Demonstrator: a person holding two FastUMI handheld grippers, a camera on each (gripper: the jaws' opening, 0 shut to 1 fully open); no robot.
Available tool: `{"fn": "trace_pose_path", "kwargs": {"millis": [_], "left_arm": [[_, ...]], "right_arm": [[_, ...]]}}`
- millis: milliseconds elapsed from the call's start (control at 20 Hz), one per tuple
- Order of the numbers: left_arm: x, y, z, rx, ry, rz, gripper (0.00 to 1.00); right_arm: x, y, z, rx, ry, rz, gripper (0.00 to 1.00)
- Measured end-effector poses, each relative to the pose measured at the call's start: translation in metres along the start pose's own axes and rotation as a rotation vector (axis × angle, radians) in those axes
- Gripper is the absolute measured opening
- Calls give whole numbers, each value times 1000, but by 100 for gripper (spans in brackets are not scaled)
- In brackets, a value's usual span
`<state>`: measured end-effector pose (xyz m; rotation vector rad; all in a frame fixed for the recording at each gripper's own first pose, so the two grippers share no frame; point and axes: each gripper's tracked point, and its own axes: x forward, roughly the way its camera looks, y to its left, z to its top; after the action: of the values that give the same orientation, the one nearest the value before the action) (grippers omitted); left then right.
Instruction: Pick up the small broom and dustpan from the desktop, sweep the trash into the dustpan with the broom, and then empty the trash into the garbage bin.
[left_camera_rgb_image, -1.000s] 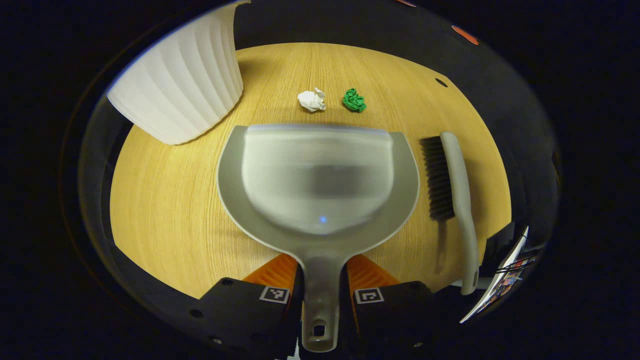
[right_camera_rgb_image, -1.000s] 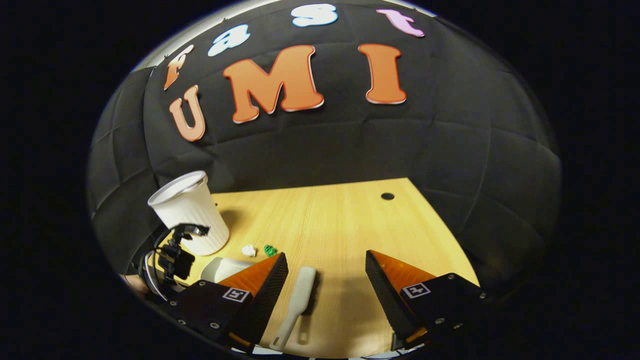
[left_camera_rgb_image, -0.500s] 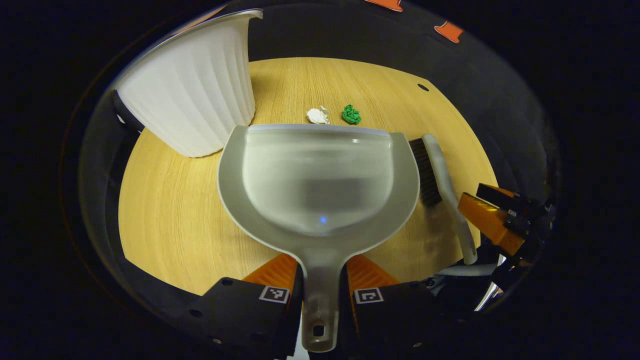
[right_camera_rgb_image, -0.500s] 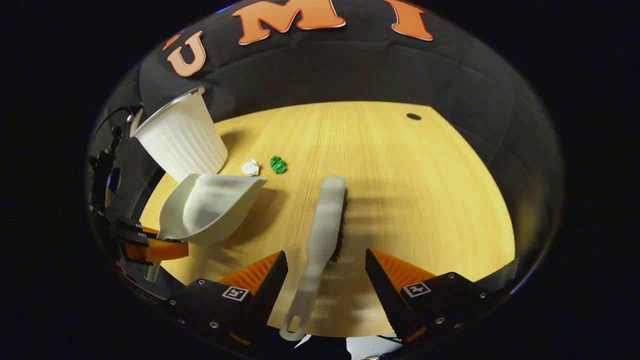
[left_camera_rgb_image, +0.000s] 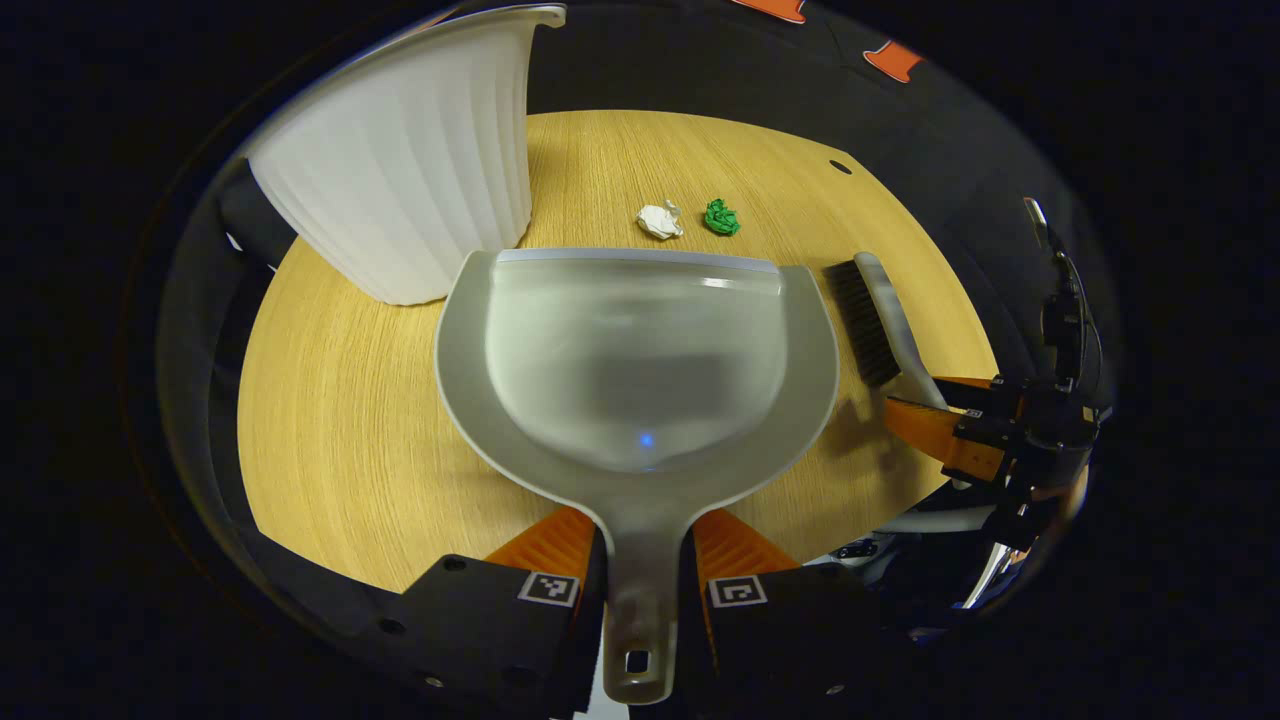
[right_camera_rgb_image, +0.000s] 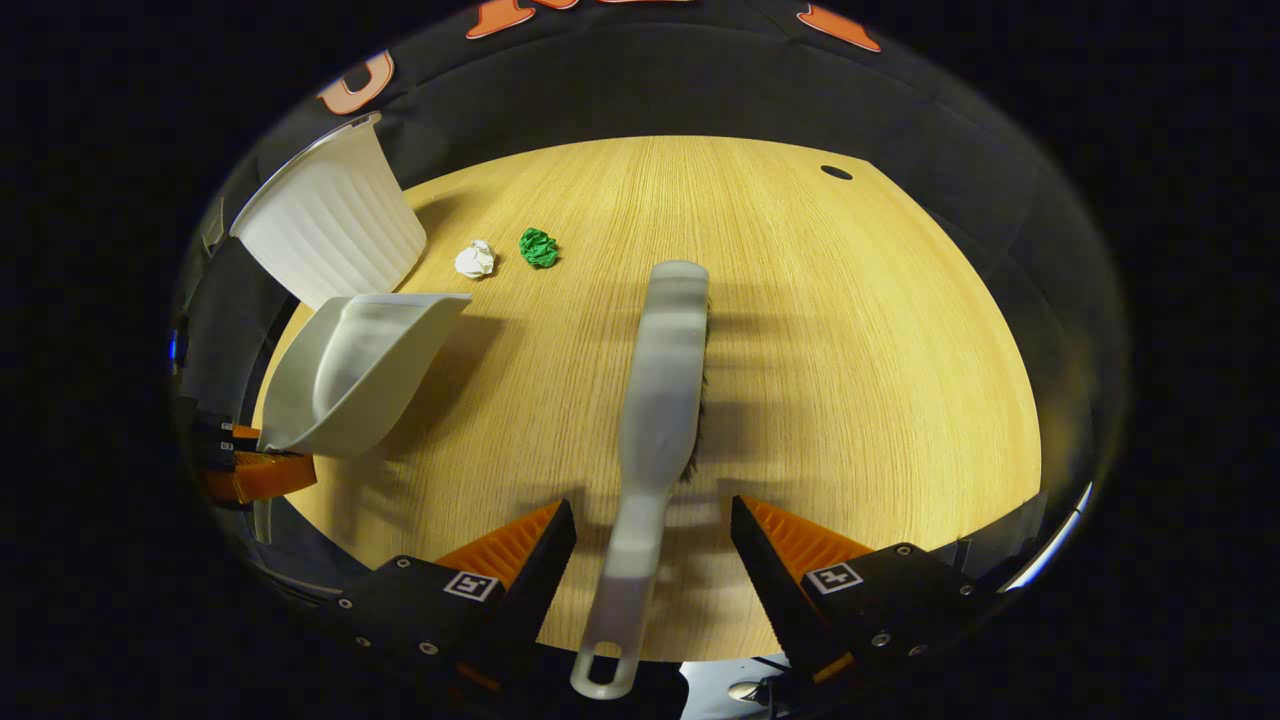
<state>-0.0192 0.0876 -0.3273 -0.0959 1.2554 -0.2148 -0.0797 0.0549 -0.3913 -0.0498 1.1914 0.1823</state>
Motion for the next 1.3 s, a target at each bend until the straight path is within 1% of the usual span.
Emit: {"fn": "trace_pose_path", "kwargs": {"millis": [50, 100, 200, 250, 300, 350, 400, 450, 500, 550, 650, 800, 900, 1000, 1100, 1200, 1300], "left_arm": [[-1, 2, 1, -1, 1, -5, 33], [-4, 3, 0, -2, -2, -8, 33], [-5, 5, 2, -5, -5, -12, 33], [-5, 6, 3, -6, -6, -13, 33], [-5, 6, 3, -5, -6, -14, 33], [-5, 5, 4, -2, -6, -16, 33], [-4, 5, 6, 3, -7, -18, 33], [-4, 5, 6, 13, -7, -20, 33], [-3, 4, 7, 24, -5, -20, 33], [-1, 5, 7, 37, -1, -17, 33], [3, 5, 7, 70, 12, -17, 33], [8, 8, 9, 131, 35, -25, 33], [18, 11, 11, 199, 42, -21, 33], [20, 19, 18, 263, 37, -16, 33], [25, 24, 20, 300, 43, -22, 33], [34, 27, 18, 323, 68, -33, 33], [44, 33, 14, 329, 100, -26, 33]], "right_arm": [[1, 1, -2, 7, 12, 5, 95], [1, 2, -2, 14, 13, 3, 91], [3, 8, -4, 12, 32, 16, 64], [4, 9, -6, 13, 41, 17, 57], [7, 7, -8, 12, 56, 2, 36], [12, 6, -11, 11, 73, -7, 27], [11, 7, -10, 13, 87, 2, 29], [11, 8, -11, 6, 98, 13, 27], [12, 3, -8, -10, 95, -9, 23], [13, -2, -1, -31, 90, -22, 22], [11, -4, 14, -43, 77, -12, 19], [9, -16, 56, -98, 37, -4, 18], [12, -18, 85, -154, 23, 33, 17], [27, -13, 114, -235, 5, 71, 17], [48, -13, 139, -326, 6, 78, 17], [65, -2, 156, -371, 39, 126, 17], [81, 7, 167, -438, 60, 158, 17]]}}
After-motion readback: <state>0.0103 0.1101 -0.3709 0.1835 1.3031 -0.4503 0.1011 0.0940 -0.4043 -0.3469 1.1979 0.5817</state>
